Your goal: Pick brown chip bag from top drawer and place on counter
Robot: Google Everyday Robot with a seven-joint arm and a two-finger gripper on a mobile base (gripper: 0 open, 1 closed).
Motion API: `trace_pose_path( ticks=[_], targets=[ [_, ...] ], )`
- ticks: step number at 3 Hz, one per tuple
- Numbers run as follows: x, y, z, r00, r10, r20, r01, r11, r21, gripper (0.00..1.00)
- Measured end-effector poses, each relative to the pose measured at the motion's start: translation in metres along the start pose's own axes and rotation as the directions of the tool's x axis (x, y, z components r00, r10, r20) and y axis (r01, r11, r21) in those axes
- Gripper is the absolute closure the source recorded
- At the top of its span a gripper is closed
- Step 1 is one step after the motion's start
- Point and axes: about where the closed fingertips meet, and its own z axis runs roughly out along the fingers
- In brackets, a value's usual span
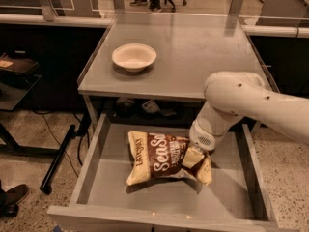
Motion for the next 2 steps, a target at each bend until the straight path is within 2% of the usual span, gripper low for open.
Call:
trace_pose_path(
  ticks=[1,2],
  targets=[
    [0.013,-0.007,-0.048,1.000,0.010,0.008,-0.010,0.9997,0.020,1.00],
    [0.034,-0.011,-0.080,0.999,0.032,0.021,-0.033,0.9983,0.048,1.00]
  ],
)
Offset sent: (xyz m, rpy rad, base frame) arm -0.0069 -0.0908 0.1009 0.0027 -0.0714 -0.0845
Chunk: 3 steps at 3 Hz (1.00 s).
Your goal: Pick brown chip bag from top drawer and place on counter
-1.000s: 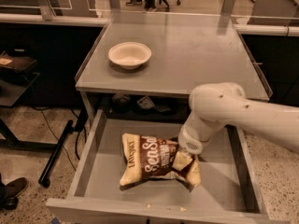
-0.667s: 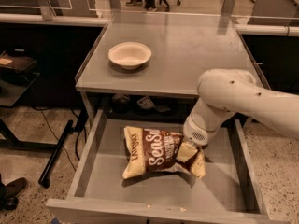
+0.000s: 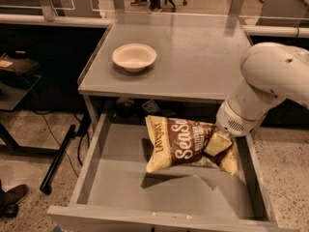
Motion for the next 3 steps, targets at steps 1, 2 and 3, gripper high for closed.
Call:
trace_pose_path(
  ticks=[1,2,3],
  targets=[
    [0.026,-0.002,-0.044,0.999,0.047,0.011,-0.048,0.9962,0.072,1.00],
    [0.037,-0.005,-0.096,0.996,0.078,0.034,-0.082,0.9821,0.169,1.00],
    [0.019,-0.015,-0.130,0.994,0.081,0.070,-0.096,0.9655,0.242,1.00]
  ],
)
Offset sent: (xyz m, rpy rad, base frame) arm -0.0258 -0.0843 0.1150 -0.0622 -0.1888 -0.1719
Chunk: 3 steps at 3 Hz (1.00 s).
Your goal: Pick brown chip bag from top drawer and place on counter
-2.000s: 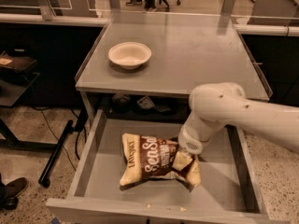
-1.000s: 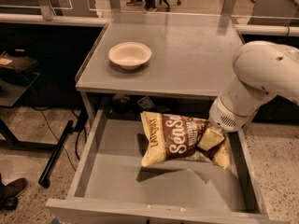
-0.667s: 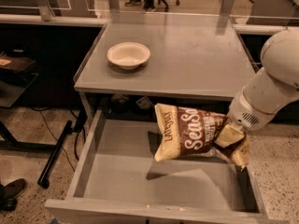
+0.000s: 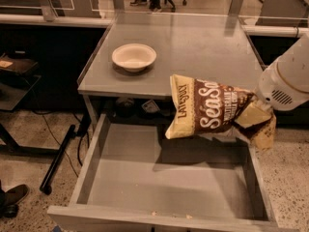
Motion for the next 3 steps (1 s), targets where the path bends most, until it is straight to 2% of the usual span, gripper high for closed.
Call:
trace_pose_path(
  ticks=[1,2,3],
  targets=[
    [-0.044,-0.021,-0.022,0.999,-0.023,0.038,0.021,0.9986,0.048,1.00],
    [-0.108,-0.052,-0.019,0.997,-0.051,0.050,0.047,0.9963,0.072,1.00],
    [-0.138,-0.076,-0.002,0.998,-0.054,0.027,0.052,0.9962,0.069,1.00]
  ],
)
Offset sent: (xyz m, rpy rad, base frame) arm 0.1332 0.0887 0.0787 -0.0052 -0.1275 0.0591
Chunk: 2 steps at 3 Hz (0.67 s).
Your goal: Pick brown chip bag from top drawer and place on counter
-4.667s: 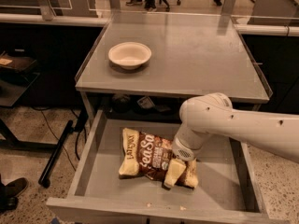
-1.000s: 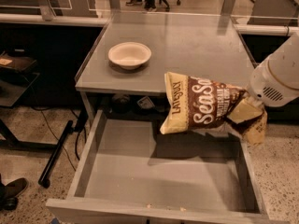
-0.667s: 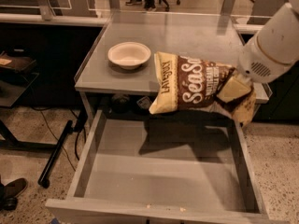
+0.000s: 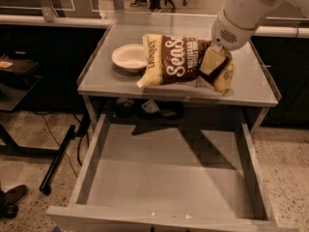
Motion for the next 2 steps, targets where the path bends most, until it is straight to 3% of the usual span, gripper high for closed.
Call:
trace_pose_path(
  ticks=[1,2],
  targets=[
    [-0.010,-0.034,0.020,0.998,0.022,-0.053,-0.022,0.9997,0.006,1.00],
    [0.004,-0.080,0.027,0.989,0.086,-0.122,-0.081,0.9957,0.045,1.00]
  ],
)
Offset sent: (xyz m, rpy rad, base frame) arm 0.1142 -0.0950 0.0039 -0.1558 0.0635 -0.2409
